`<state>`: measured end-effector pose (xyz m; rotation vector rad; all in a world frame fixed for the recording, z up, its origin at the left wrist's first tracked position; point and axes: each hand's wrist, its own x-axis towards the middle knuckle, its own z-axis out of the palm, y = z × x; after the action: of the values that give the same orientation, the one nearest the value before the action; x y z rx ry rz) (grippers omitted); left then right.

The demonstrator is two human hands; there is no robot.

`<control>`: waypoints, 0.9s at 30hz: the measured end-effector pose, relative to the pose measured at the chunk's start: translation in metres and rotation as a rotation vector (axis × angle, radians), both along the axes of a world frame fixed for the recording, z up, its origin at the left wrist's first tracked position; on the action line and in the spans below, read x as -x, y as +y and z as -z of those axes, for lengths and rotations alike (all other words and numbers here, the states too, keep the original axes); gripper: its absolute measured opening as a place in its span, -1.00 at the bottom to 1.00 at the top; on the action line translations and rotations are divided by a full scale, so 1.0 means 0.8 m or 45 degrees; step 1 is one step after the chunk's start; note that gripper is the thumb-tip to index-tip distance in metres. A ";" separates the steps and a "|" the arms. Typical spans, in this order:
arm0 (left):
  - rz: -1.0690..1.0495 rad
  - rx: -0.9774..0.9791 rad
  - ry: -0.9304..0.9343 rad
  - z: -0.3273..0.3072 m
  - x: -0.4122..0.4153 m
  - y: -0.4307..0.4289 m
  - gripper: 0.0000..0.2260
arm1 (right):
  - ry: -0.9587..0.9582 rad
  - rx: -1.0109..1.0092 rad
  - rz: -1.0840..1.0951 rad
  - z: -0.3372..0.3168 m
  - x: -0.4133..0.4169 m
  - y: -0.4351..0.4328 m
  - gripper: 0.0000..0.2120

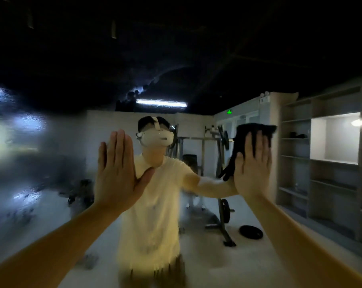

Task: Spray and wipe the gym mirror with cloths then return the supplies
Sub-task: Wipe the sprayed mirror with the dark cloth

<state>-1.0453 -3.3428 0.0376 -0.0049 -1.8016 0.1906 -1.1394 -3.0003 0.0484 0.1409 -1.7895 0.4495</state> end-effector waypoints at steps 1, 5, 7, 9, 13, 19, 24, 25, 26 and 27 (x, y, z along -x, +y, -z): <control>-0.002 0.005 0.002 0.000 0.000 -0.001 -0.07 | -0.015 0.115 -0.003 0.009 0.003 0.000 -0.44; 0.017 0.010 -0.036 0.000 -0.002 -0.003 -0.05 | -0.021 0.312 -0.022 0.018 -0.007 -0.048 -0.43; 0.032 0.031 -0.074 -0.002 -0.008 -0.008 -0.06 | -0.023 0.206 -0.043 0.022 -0.020 -0.086 -0.42; 0.035 0.062 -0.121 -0.003 -0.018 -0.017 -0.10 | -0.003 0.058 -0.090 0.024 -0.038 -0.127 -0.42; 0.034 0.095 -0.151 0.019 -0.048 -0.034 -0.20 | 0.031 -0.220 -0.158 0.022 -0.065 -0.207 -0.42; 0.090 0.009 -0.157 0.070 -0.078 -0.055 -0.27 | 0.091 -0.601 -0.217 0.044 -0.085 -0.262 -0.39; 0.090 0.023 -0.186 0.090 -0.076 -0.048 -0.31 | 0.205 -1.143 -0.228 0.070 -0.070 -0.213 -0.44; 0.104 0.020 -0.195 0.093 -0.071 -0.044 -0.29 | 0.186 -1.153 -0.195 0.070 -0.065 -0.196 -0.44; 0.115 0.018 -0.203 0.096 -0.066 -0.037 -0.26 | 0.155 -1.125 -0.157 0.070 -0.061 -0.179 -0.44; 0.122 0.010 -0.210 0.100 -0.060 -0.031 -0.23 | 0.125 -1.073 -0.120 0.069 -0.058 -0.162 -0.43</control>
<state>-0.9976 -3.3673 -0.0424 -0.1154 -1.9603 0.1314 -1.0933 -3.1299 -0.0066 0.8180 -1.7769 -0.2708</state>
